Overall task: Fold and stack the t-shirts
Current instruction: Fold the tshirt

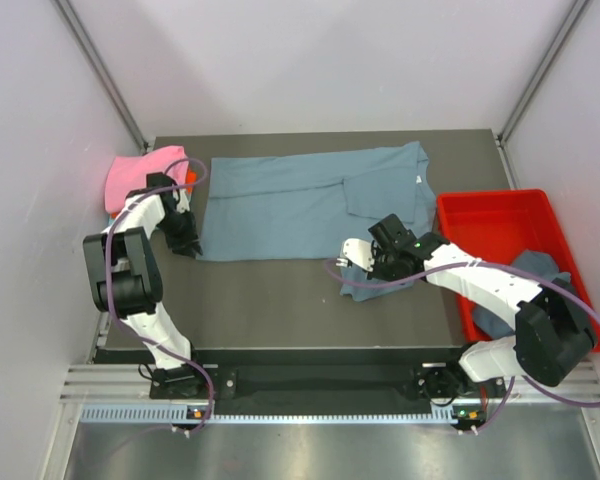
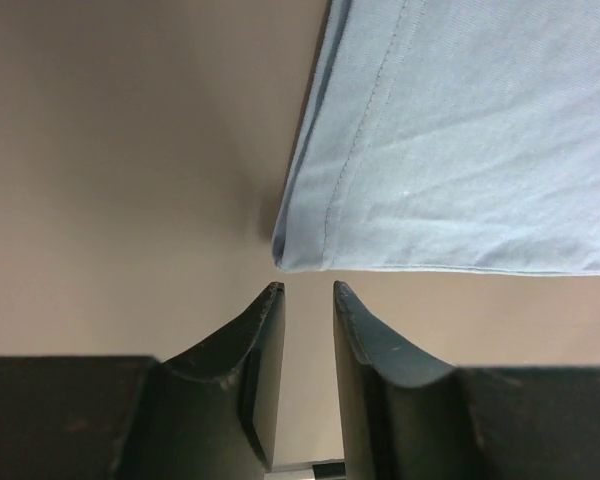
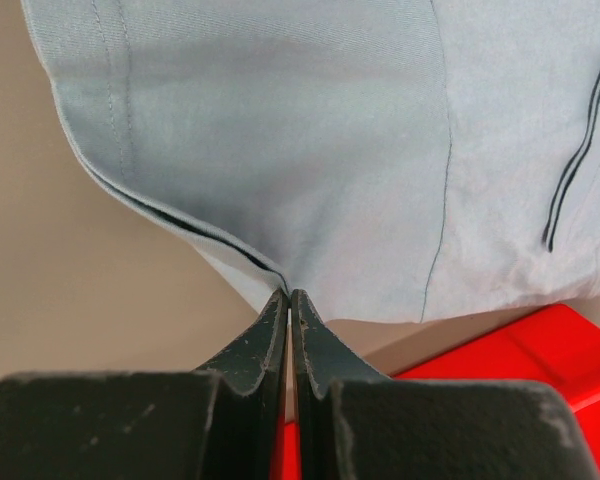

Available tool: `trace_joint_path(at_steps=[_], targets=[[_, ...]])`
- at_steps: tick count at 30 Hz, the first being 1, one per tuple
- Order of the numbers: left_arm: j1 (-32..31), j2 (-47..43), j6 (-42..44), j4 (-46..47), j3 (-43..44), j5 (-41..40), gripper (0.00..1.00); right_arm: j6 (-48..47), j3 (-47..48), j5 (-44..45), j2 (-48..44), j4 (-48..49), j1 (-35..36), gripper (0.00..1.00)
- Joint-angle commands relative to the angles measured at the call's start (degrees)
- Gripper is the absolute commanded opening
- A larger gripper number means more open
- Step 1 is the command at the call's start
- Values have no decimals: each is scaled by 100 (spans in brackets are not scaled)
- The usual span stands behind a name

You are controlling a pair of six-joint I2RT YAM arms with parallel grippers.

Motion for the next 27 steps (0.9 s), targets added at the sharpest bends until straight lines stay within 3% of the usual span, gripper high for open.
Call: trace_joint_path(at_steps=[1, 16, 19, 21, 27], targets=[[20, -230, 62, -21, -9, 6, 32, 59, 227, -32, -37, 129, -56, 0], [20, 534, -26, 14, 421, 94, 32, 68, 210, -15, 25, 190, -83, 0], [29, 561, 18, -4, 430, 164, 19, 77, 201, -15, 16, 181, -109, 0], [20, 482, 35, -30, 395, 173, 0, 86, 201, -6, 7, 181, -153, 0], [29, -27, 62, -135, 255, 331, 0, 112, 297, 82, -107, 129, -354, 0]])
